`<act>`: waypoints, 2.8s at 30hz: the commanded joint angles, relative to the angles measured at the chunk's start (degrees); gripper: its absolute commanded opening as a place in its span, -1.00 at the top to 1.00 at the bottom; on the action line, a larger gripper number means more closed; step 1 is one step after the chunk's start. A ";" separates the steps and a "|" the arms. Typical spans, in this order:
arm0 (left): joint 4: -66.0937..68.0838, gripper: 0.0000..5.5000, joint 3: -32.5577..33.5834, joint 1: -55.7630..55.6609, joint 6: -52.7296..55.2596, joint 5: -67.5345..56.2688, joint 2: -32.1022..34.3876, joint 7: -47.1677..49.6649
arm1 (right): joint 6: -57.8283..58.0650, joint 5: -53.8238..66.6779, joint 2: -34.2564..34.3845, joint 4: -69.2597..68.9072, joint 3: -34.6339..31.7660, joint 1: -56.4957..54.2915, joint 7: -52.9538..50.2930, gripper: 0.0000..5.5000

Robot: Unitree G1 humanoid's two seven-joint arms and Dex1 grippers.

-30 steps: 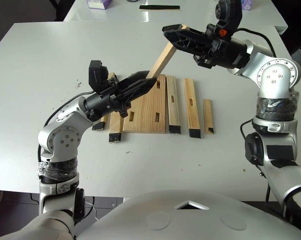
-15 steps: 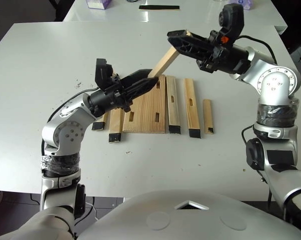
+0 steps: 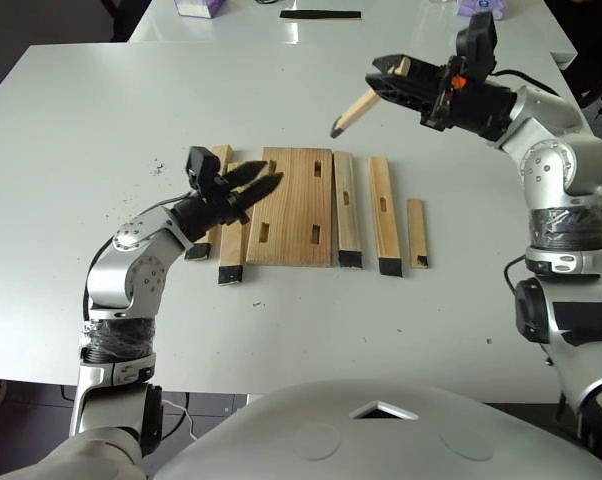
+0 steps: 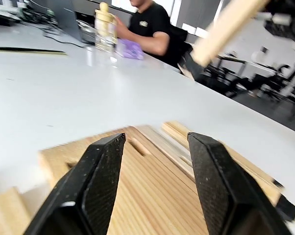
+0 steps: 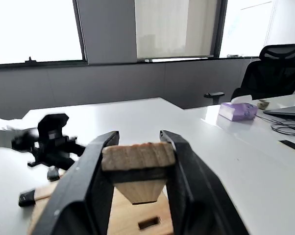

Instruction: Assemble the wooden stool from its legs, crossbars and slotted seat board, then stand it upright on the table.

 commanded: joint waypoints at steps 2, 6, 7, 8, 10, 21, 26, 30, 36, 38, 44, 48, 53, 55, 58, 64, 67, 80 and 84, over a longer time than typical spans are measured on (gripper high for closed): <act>-1.23 0.14 3.75 -3.27 -3.32 1.64 -11.69 18.42 | -10.92 -8.75 -7.01 6.21 4.54 2.48 8.60 0.52; -3.15 0.14 4.82 -4.03 -5.82 1.01 -17.33 24.84 | -11.37 -8.70 -7.83 7.69 5.27 2.77 13.22 0.52; -3.42 0.14 5.46 -4.22 -6.08 0.56 -18.32 26.23 | -10.47 -8.02 -7.70 6.89 5.14 3.21 13.76 0.52; -3.65 0.14 5.98 -4.19 -6.42 0.48 -18.81 27.20 | -9.89 -7.67 -7.67 6.08 5.14 3.78 14.25 0.52; -3.21 0.14 7.32 -3.81 -7.08 0.92 -18.79 28.55 | -9.90 -7.81 -7.64 5.35 5.26 4.98 14.83 0.52; 0.25 0.14 11.16 -3.37 -9.30 1.89 -18.07 30.80 | -13.41 -11.29 -7.45 7.76 7.70 5.16 16.48 0.52; 0.79 0.14 10.56 -3.70 -9.59 2.30 -17.80 30.62 | -12.91 -11.54 -7.54 8.42 7.96 4.70 17.34 0.52; 0.20 0.14 10.08 -3.24 -9.69 2.19 -17.77 30.36 | -8.33 -10.61 -8.12 8.20 8.61 3.78 19.47 0.52; 0.14 0.14 8.85 -2.75 -9.96 2.60 -18.02 30.01 | -6.33 -12.63 -6.29 12.65 10.55 0.35 19.65 0.52; 0.63 0.14 8.37 -2.84 -10.21 2.93 -18.01 29.88 | -8.31 -14.30 -5.70 14.54 11.65 0.60 18.95 0.52; 1.22 0.14 7.89 -2.84 -10.25 4.17 -17.42 29.36 | -11.54 -15.63 -5.88 15.17 12.65 3.59 17.94 0.52; 1.93 0.14 8.23 -3.22 -10.25 4.13 -17.05 28.77 | -11.15 -15.31 -5.94 14.70 12.89 4.50 17.94 0.52; 2.92 0.14 7.55 -4.37 -10.13 4.25 -16.84 27.79 | -8.02 -13.56 -4.92 15.18 11.79 3.32 17.28 0.52; 3.17 0.14 7.41 -4.60 -10.14 4.38 -16.81 27.59 | -6.95 -13.42 -4.95 14.98 11.92 3.18 17.49 0.52; 3.63 0.14 7.20 -4.88 -10.33 4.62 -16.85 27.34 | -7.42 -14.35 -4.94 15.52 12.52 3.64 17.15 0.52; 5.13 0.14 7.54 -4.49 -11.00 4.68 -16.96 26.57 | -10.71 -14.55 -3.53 16.17 10.96 4.46 13.02 0.52; 5.70 0.14 8.09 -4.07 -11.33 4.43 -16.72 26.36 | -10.53 -11.62 -2.57 15.46 7.72 4.17 11.23 0.36; 5.06 0.14 9.29 -2.00 -11.27 4.06 -16.84 26.99 | -5.77 -11.20 -7.40 -4.94 2.80 19.76 2.81 0.09; 5.42 0.14 9.46 -1.58 -11.53 4.51 -16.88 27.37 | -3.47 -10.35 -8.73 -9.65 0.36 20.69 -0.67 0.09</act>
